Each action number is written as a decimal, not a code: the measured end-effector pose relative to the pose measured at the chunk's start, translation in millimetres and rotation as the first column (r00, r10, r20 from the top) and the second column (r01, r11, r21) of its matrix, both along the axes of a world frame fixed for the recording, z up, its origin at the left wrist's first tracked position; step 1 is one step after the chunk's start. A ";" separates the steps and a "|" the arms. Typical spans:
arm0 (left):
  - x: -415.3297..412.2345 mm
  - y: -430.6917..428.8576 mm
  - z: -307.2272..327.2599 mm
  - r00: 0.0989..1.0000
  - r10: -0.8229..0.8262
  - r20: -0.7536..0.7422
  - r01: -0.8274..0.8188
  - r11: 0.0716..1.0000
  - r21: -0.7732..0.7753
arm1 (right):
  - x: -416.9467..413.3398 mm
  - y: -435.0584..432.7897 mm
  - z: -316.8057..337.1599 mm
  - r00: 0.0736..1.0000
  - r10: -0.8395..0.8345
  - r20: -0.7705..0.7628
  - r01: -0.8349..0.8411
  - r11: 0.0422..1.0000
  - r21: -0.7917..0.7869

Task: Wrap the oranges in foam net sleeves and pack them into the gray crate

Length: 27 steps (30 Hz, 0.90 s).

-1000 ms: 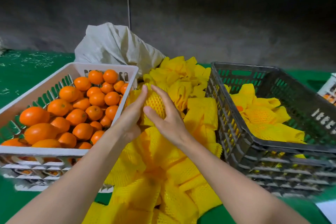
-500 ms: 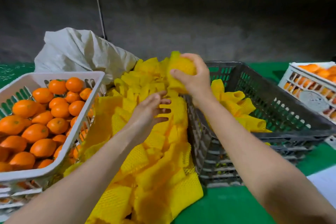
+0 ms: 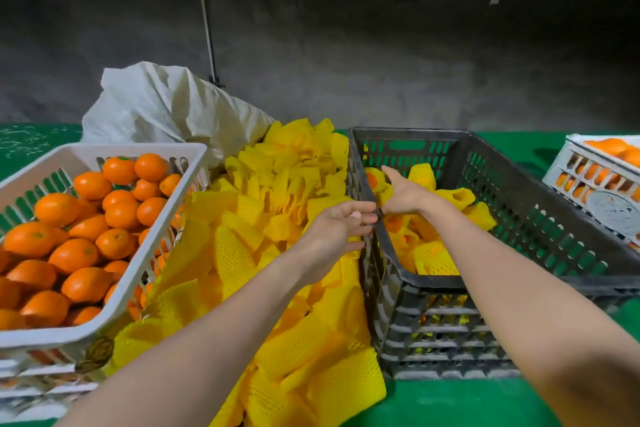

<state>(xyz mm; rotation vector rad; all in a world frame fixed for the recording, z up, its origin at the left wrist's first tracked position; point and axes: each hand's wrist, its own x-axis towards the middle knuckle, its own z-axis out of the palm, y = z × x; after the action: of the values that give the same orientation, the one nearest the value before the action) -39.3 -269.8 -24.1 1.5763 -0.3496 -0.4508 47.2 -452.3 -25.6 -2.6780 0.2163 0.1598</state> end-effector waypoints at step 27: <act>13.0 204.5 -18.3 0.876 0.483 0.002 -0.482 0.874 -0.061 | -25.8 178.6 -37.3 0.951 0.099 0.292 -0.201 0.918 0.342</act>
<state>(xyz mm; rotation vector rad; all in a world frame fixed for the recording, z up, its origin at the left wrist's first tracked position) -26.3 -65.3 -42.4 1.5441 0.0278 -0.0368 21.4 -273.7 -62.9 -2.3050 -0.1011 -0.1093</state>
